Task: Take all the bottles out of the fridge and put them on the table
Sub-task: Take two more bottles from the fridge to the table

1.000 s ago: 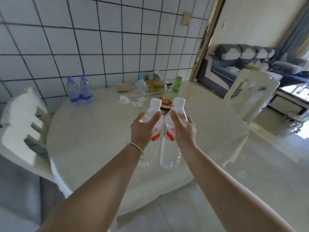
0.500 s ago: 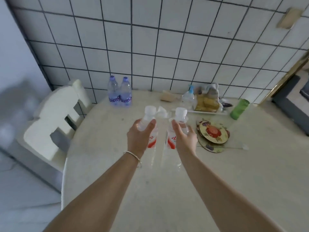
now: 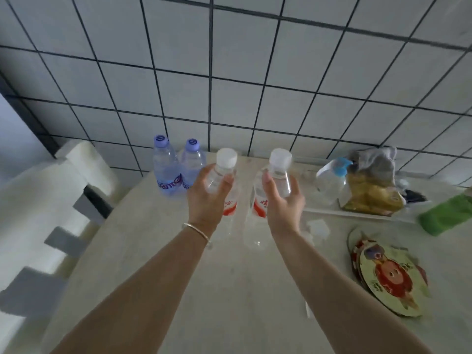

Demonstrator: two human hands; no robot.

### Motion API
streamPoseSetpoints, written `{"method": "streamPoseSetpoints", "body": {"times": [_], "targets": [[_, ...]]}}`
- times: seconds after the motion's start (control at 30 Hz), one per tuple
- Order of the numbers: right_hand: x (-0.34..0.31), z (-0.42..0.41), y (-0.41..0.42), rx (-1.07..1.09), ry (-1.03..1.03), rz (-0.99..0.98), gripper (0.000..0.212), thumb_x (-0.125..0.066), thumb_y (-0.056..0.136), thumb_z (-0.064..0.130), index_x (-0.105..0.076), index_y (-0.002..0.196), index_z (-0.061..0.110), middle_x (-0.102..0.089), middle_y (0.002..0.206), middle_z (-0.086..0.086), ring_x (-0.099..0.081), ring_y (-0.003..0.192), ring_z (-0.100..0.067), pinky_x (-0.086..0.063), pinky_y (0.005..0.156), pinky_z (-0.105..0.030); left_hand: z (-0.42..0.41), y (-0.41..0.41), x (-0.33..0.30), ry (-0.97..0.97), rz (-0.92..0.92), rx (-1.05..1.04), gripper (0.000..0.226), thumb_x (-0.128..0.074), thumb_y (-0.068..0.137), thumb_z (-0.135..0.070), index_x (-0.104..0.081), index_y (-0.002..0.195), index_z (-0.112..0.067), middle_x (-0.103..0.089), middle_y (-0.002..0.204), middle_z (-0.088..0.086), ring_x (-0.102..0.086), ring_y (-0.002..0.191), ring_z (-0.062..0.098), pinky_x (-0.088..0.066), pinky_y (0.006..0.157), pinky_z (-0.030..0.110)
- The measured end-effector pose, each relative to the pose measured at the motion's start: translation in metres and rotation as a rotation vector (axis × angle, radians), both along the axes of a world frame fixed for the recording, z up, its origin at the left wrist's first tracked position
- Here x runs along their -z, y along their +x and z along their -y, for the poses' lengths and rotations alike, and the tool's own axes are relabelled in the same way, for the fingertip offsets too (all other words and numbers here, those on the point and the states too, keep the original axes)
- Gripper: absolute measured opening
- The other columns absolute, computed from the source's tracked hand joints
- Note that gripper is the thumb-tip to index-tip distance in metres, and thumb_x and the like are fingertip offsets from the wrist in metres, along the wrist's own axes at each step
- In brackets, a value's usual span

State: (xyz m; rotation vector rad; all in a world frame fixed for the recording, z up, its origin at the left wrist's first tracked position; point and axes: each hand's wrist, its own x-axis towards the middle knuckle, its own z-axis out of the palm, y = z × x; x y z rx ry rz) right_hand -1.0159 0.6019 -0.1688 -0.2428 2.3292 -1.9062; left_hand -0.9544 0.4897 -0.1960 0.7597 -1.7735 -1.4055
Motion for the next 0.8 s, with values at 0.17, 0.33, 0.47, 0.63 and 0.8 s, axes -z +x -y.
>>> {"method": "streamPoseSetpoints", "body": {"times": [0.17, 0.33, 0.47, 0.63, 0.8], "targets": [[0.031, 0.041, -0.059, -0.023, -0.055, -0.047, 0.060, -0.062, 0.062, 0.065, -0.062, 0.102, 0.021, -0.068, 0.099, -0.001, -0.062, 0.099, -0.017, -0.049, 0.092, -0.042, 0.030, -0.056, 0.026, -0.046, -0.055, -0.033, 0.060, -0.052, 0.070, -0.059, -0.061, 0.104, -0.011, -0.062, 0.090, -0.006, -0.056, 0.081, -0.011, -0.038, 0.074, 0.001], [0.057, 0.066, -0.094, -0.040, -0.095, -0.132, 0.050, -0.061, 0.061, 0.061, -0.060, 0.095, 0.025, -0.068, 0.091, 0.001, -0.062, 0.091, -0.012, -0.049, 0.083, -0.030, 0.049, -0.095, 0.059, -0.053, -0.078, -0.073, 0.070, -0.054, 0.067, -0.062, -0.060, 0.110, -0.008, -0.062, 0.090, -0.005, -0.057, 0.082, -0.003, -0.039, 0.074, 0.002], [0.079, 0.077, -0.110, -0.048, -0.110, -0.190, 0.052, -0.061, 0.062, 0.058, -0.059, 0.094, 0.017, -0.066, 0.086, -0.001, -0.061, 0.087, -0.018, -0.049, 0.082, -0.034, 0.055, -0.111, 0.075, -0.062, -0.115, -0.108, 0.089, -0.047, 0.066, -0.081, -0.058, 0.110, -0.004, -0.061, 0.091, -0.004, -0.053, 0.085, 0.000, -0.036, 0.073, -0.001], [0.096, 0.081, -0.114, -0.051, -0.146, -0.217, 0.064, -0.063, 0.062, 0.058, -0.061, 0.100, 0.006, -0.065, 0.084, 0.002, -0.061, 0.083, -0.015, -0.050, 0.080, -0.031, 0.061, -0.121, 0.078, -0.068, -0.103, -0.120, 0.074, -0.051, 0.068, -0.062, -0.058, 0.109, -0.001, -0.060, 0.093, -0.002, -0.054, 0.087, 0.001, -0.035, 0.072, -0.001], [0.105, 0.080, -0.113, -0.053, -0.128, -0.250, 0.065, -0.061, 0.065, 0.058, -0.059, 0.103, 0.005, -0.064, 0.087, 0.001, -0.060, 0.086, -0.015, -0.048, 0.080, -0.026, 0.061, -0.117, 0.081, -0.059, -0.092, -0.080, 0.078, -0.053, 0.067, -0.067, -0.057, 0.110, -0.003, -0.062, 0.096, 0.002, -0.056, 0.085, -0.004, -0.038, 0.073, 0.001]]}}
